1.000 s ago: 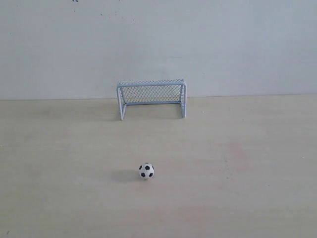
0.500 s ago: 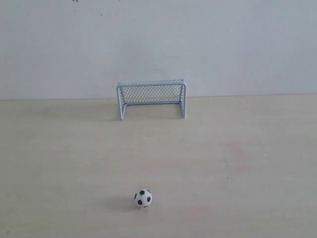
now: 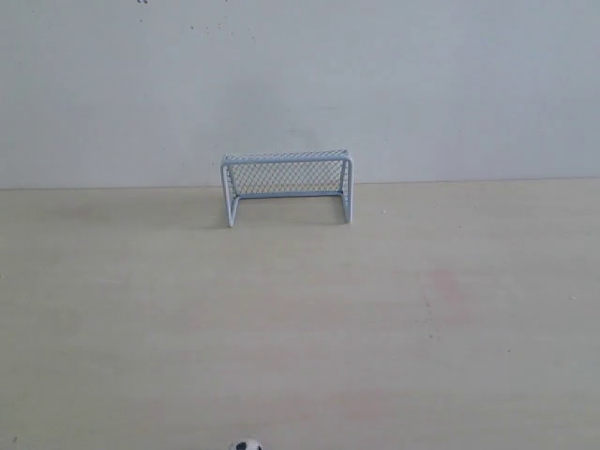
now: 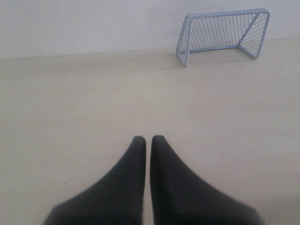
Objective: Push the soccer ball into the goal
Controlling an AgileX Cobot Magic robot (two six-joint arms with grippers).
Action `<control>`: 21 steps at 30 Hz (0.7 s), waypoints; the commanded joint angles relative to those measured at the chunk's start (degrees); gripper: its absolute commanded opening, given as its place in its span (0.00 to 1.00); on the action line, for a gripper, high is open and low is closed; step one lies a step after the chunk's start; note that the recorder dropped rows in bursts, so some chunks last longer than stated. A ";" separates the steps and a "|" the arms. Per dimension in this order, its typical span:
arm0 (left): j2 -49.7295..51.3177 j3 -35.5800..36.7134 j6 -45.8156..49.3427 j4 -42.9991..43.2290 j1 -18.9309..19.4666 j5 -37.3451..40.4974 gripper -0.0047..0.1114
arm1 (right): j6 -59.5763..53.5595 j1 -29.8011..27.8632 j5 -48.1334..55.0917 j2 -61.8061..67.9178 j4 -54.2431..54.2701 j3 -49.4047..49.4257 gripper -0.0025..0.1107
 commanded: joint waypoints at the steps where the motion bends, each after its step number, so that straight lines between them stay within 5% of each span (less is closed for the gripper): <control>1: -0.13 0.22 0.00 -0.01 0.16 -0.21 0.08 | 35.17 -0.14 4.07 -0.39 -33.13 0.26 0.02; 4: -0.13 0.22 0.00 -0.01 0.16 -0.21 0.08 | 42.08 -0.14 6.52 -0.39 -39.76 0.26 0.02; 21: -0.13 0.22 0.00 -0.01 0.16 -0.21 0.08 | 38.59 -0.14 16.32 -0.39 -40.25 0.26 0.02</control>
